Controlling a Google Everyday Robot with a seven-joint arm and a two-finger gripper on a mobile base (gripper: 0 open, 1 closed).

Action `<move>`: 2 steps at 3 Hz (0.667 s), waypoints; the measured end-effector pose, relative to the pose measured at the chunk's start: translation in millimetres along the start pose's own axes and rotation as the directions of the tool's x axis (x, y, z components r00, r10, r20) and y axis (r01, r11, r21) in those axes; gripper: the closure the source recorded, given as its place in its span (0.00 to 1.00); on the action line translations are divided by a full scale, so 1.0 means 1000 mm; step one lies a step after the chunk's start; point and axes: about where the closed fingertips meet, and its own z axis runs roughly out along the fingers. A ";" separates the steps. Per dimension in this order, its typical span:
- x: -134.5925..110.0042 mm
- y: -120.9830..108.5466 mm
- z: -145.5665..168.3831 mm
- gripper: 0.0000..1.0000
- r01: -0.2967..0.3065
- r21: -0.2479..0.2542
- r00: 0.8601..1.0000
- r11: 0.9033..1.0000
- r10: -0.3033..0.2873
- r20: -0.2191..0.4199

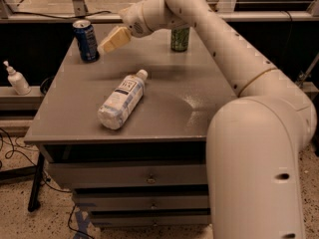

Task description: Move pepsi can near blue plastic bottle

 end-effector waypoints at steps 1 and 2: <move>-0.004 -0.010 0.030 0.00 -0.011 -0.019 0.999 1.000 0.012 0.032; -0.006 -0.011 0.053 0.00 -0.026 -0.038 0.998 0.999 0.028 0.050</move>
Offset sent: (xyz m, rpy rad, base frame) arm 0.0425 0.0659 -0.0171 0.0829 0.0434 0.0401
